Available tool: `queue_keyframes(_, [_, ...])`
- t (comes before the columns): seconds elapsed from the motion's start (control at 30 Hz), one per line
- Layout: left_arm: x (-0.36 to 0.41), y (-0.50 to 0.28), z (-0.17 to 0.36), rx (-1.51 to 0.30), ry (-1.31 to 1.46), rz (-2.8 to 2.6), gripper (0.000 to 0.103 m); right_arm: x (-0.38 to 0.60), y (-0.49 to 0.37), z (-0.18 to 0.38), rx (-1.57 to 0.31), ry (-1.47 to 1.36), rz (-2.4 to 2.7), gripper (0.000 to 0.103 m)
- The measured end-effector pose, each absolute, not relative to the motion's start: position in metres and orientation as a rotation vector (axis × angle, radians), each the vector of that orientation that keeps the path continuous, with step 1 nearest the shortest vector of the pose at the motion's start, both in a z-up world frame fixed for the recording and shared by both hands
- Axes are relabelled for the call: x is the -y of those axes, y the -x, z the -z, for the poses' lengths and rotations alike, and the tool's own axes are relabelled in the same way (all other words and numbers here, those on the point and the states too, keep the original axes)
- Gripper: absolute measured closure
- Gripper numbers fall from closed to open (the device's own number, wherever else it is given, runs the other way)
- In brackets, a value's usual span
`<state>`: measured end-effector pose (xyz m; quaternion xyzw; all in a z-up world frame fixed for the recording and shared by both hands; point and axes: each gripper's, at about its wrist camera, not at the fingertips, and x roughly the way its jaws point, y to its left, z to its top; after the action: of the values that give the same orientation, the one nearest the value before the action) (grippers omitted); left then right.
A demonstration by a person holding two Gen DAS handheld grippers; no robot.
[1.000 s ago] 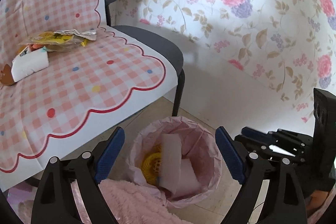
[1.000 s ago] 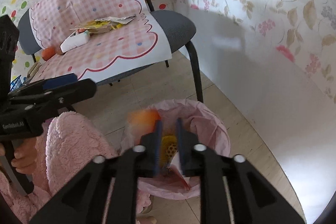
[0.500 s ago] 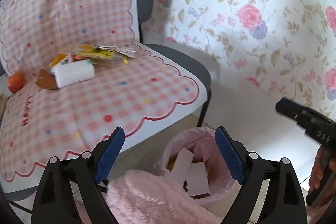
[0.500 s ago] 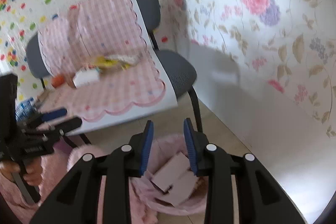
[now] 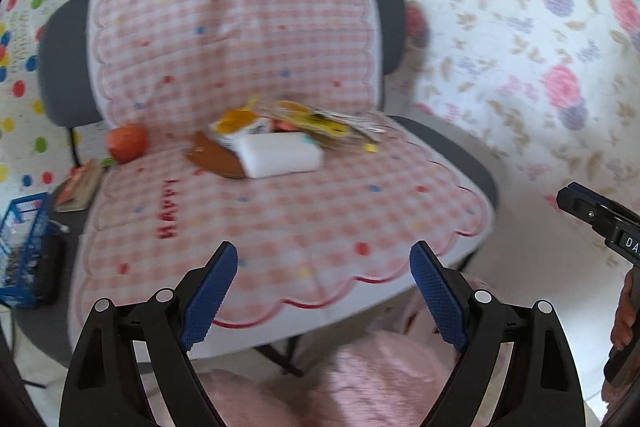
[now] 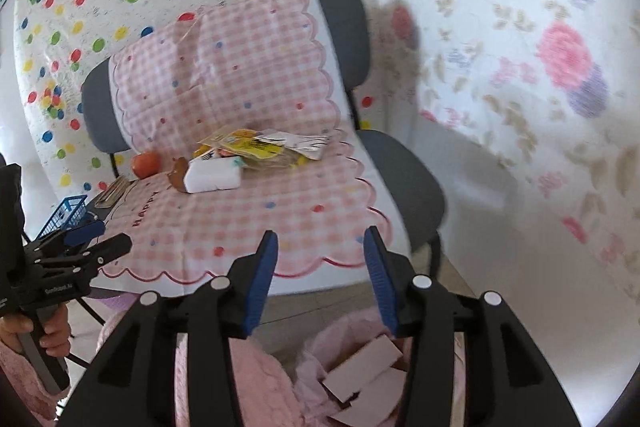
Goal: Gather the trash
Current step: 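Move both tools back over the chair toward the snack packets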
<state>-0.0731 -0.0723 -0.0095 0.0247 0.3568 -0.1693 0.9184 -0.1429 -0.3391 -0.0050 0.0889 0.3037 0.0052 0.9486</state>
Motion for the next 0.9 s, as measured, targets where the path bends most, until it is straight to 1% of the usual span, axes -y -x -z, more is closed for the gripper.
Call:
queue_keyframes(0.2, [0.047,0.042,0.009,-0.747,-0.037,0.261,0.016,0.316,0.092,0.01,-0.652,-0.111,-0.073,0.059])
queue_keyframes(0.4, [0.038,-0.004,0.019,-0.766,-0.021,0.223,0.016,0.304,0.027,0.024,-0.695,-0.063,-0.103,0.059])
queue_keyframes(0.57, [0.037,-0.045,0.03,-0.787,-0.008,0.222,0.016,0.306,-0.028,0.04,-0.731,-0.054,-0.113,0.059])
queue_keyframes(0.7, [0.039,-0.072,0.036,-0.794,-0.012,0.216,0.016,0.314,-0.075,0.054,-0.765,-0.099,-0.115,0.059])
queue_keyframes(0.8, [0.044,-0.087,0.041,-0.8,-0.032,0.214,0.016,0.314,-0.102,0.058,-0.768,-0.115,-0.117,0.055])
queue_keyframes(0.9, [0.048,-0.1,0.048,-0.814,-0.04,0.215,0.016,0.303,-0.131,0.063,-0.775,-0.067,-0.133,0.055])
